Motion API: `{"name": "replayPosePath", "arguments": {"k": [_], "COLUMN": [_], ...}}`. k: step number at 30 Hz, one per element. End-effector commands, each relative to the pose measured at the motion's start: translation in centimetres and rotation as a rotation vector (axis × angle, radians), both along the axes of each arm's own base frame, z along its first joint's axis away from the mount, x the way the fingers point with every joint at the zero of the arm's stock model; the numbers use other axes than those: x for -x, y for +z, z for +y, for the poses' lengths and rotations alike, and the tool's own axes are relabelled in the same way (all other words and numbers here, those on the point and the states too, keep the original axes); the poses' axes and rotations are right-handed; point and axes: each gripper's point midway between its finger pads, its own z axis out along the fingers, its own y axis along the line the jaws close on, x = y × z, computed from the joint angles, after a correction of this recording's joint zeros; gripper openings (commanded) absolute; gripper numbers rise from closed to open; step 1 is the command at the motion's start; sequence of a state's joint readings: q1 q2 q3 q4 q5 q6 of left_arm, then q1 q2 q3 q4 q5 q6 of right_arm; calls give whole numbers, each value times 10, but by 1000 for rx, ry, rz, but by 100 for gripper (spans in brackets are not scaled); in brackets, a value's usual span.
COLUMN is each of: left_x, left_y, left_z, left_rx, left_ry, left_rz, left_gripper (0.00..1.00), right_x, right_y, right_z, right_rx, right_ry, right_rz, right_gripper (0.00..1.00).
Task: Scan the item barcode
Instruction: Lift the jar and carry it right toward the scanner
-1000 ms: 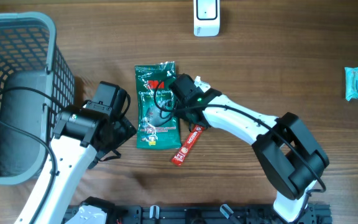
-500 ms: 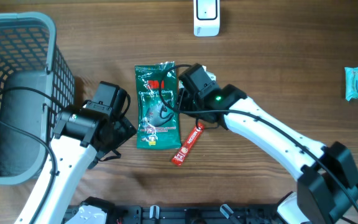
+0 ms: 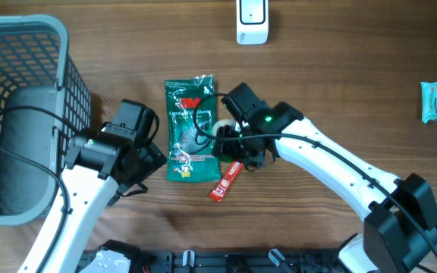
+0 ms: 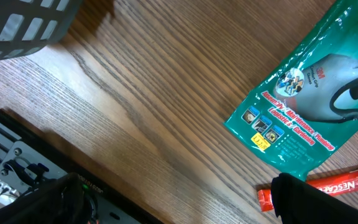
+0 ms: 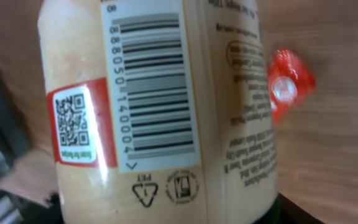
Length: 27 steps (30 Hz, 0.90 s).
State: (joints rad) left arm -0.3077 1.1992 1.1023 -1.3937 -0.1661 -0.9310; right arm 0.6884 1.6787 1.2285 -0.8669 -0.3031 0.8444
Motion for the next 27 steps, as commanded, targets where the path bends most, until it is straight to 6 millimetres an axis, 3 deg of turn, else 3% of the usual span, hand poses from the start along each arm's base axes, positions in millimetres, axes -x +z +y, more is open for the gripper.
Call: {"name": "replayPosePath", "arguments": {"k": [1,5,8,15,21,24,27], "left_x": [0,0,0,0,0,0,0], "left_y": [0,0,0,0,0,0,0], "left_z": [0,0,0,0,0,0,0], "left_rx": [-1,-1,-1,-1,-1,-1,-1], "left_ry": [12,12,12,12,12,12,12], "left_rz": [-2,-2,-2,-2,-2,-2,-2], "left_gripper": [100,100,100,100,100,100,100], "right_x": [9,21,18,-24,-8,0,5], "right_y": [3,-3,-4,-6,-9,-8,-8], "right_z": [-28,-73,-95,-119,-130,-135,-138], "right_rx": [106,274,313,354,374,384,393], "right_ry": [27,-4,21,255,506,507,482], "right_rz": [5,77,88,-100,-66,-25,2], "right_gripper": [54,54,57,59,64,64,71]}}
